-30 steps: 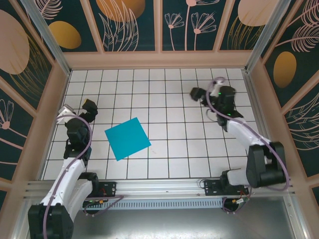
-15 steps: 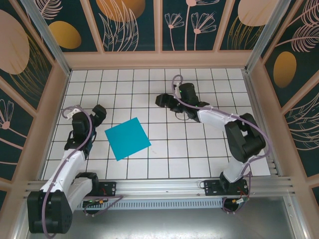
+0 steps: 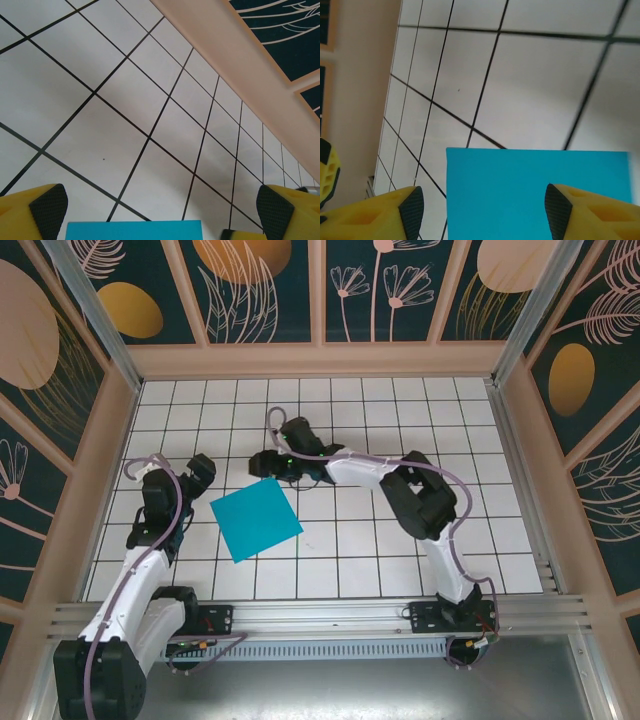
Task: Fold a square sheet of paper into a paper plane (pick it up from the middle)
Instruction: Move the square sheet of paper to the center of the table.
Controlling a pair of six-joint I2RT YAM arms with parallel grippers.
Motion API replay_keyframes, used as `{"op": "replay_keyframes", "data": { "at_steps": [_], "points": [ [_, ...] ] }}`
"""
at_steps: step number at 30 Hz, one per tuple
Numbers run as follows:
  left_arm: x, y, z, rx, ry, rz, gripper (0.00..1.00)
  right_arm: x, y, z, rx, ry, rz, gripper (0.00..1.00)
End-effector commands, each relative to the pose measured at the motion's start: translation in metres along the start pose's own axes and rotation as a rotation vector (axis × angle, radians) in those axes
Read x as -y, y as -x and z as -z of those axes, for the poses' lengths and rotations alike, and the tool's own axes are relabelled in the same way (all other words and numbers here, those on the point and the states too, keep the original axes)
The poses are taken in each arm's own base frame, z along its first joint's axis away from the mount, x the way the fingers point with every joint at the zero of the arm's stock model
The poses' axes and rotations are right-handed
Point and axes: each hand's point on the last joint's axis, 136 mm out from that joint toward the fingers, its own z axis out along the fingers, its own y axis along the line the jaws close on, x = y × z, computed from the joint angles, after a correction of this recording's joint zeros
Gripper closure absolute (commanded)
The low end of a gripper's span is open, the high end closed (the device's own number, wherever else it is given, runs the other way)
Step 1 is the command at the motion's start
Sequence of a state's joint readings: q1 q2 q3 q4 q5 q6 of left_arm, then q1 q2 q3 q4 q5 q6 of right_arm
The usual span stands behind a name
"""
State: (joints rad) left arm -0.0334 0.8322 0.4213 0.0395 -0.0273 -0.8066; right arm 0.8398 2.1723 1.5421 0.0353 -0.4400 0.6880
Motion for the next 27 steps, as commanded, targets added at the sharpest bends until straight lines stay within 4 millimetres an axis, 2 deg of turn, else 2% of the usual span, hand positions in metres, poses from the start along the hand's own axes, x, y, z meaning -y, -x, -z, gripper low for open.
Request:
{"op": "replay_keyframes", "data": {
  "at_steps": [1,6,11,18,23,27],
  "points": [
    [-0.009,-0.005,0.004,0.000,0.018,0.012,0.01,0.004,-0.020,-0.022,-0.065,-0.067,0.003,0.36],
    [-0.002,-0.008,0.007,-0.016,-0.030,0.006,0.01,0.017,-0.044,-0.035,-0.095,-0.137,-0.013,0.37],
    [0.014,-0.017,0.008,-0.064,-0.126,-0.008,0.01,0.055,-0.054,-0.022,-0.066,-0.255,-0.060,0.41],
    [0.029,-0.041,0.000,-0.192,-0.226,0.022,0.01,0.110,-0.040,0.025,0.006,-0.392,-0.113,0.43],
    [0.042,-0.056,-0.002,-0.270,-0.296,0.047,0.01,0.156,-0.036,0.070,0.055,-0.465,-0.174,0.43],
    [0.058,-0.070,0.000,-0.304,-0.329,0.019,0.01,0.179,-0.030,0.098,0.084,-0.472,-0.186,0.43]
  ]
}}
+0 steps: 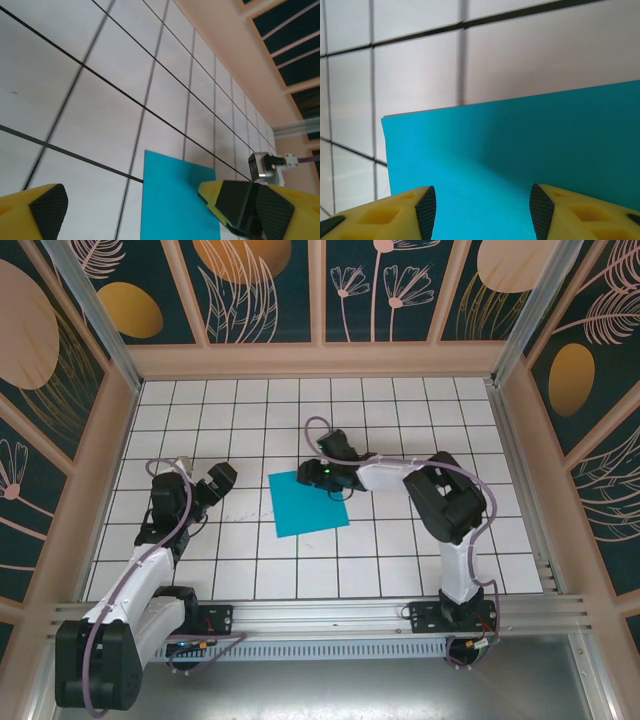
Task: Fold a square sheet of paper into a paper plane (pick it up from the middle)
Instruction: Move the square sheet of paper to the center of the table.
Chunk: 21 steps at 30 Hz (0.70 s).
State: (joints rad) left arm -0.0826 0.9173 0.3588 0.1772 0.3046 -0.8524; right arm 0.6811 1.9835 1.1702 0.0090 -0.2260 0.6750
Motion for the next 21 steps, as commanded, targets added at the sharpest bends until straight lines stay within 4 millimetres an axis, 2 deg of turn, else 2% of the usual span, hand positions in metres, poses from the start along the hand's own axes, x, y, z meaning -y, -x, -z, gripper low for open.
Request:
{"op": "replay_keyframes", "data": {
  "at_steps": [1,4,9,11,14,21],
  "points": [
    [0.026,-0.009,-0.004,-0.028,-0.089,-0.018,0.01,0.056,-0.005,0.008,-0.019,-0.133,-0.008,0.43],
    [0.035,-0.020,-0.007,-0.061,-0.121,-0.022,0.01,0.065,0.015,0.022,0.006,-0.150,0.013,0.43],
    [0.044,-0.028,-0.008,-0.085,-0.143,-0.038,0.01,0.029,0.035,0.054,0.055,-0.054,0.067,0.40],
    [0.050,-0.031,-0.007,-0.101,-0.159,-0.047,0.01,0.024,0.031,0.065,0.064,-0.029,0.042,0.40],
    [0.059,-0.039,-0.010,-0.135,-0.181,-0.063,0.01,0.034,0.016,0.076,0.077,-0.030,-0.014,0.40],
    [0.068,-0.062,-0.027,-0.201,-0.168,-0.088,0.01,0.061,-0.012,0.076,0.044,-0.057,-0.075,0.41]
  ]
}}
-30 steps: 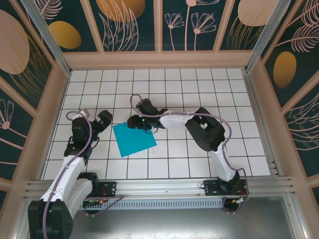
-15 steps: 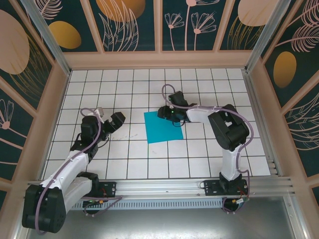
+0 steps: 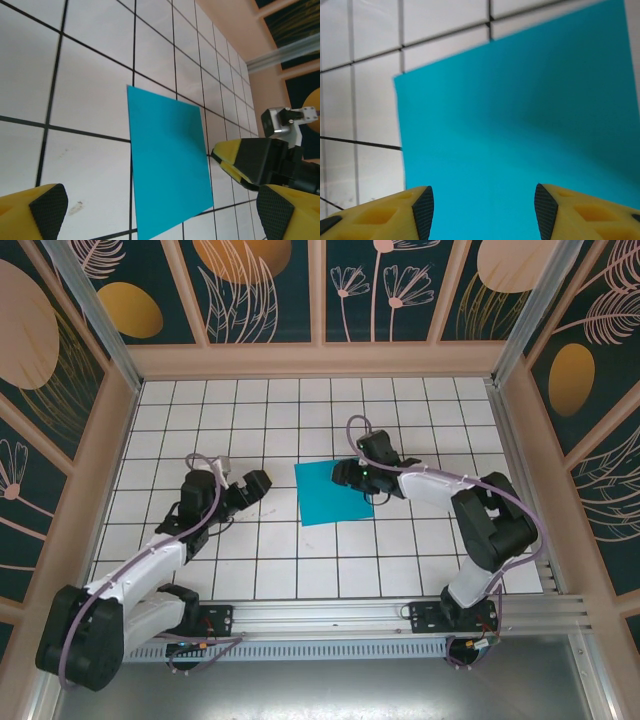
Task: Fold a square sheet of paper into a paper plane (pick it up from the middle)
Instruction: Move the square sheet of paper to the center of the table.
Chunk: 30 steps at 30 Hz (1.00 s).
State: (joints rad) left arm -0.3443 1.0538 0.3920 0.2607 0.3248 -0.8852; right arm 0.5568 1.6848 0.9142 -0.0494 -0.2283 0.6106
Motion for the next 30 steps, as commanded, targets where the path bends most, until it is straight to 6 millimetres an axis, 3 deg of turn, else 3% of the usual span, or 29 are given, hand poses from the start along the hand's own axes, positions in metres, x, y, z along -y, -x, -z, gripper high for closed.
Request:
{"op": "replay_keyframes", "data": {
  "at_steps": [1,5,9,13,15,19,23,27,30],
  "points": [
    [0.020,0.008,-0.007,0.022,-0.044,-0.021,0.01,0.011,-0.013,-0.002,-0.022,-0.002,-0.048,0.41],
    [0.020,0.006,-0.011,0.021,-0.039,-0.019,0.01,0.021,-0.026,-0.006,-0.037,0.000,-0.111,0.41],
    [0.023,0.007,-0.013,0.021,-0.046,-0.014,0.01,0.046,-0.037,-0.005,-0.003,-0.081,-0.265,0.43],
    [0.024,0.011,-0.010,0.039,-0.037,-0.017,0.01,0.038,-0.056,-0.006,0.000,-0.022,-0.318,0.43],
    [0.024,0.013,-0.008,0.052,-0.031,-0.028,0.01,0.036,-0.051,-0.002,0.010,-0.068,-0.268,0.42],
    [0.026,0.027,-0.004,0.092,0.022,-0.099,0.01,0.019,-0.019,0.018,0.074,-0.138,-0.080,0.37],
    [0.030,0.047,-0.003,0.148,0.082,-0.173,0.01,0.001,0.002,0.035,0.143,-0.212,0.063,0.27],
    [0.023,0.065,0.001,0.232,0.155,-0.182,0.01,0.006,0.014,0.039,0.153,-0.403,0.084,0.22],
    [0.018,0.071,0.006,0.275,0.186,-0.214,0.01,-0.004,0.013,0.026,0.098,-0.419,0.086,0.20]
  ]
}}
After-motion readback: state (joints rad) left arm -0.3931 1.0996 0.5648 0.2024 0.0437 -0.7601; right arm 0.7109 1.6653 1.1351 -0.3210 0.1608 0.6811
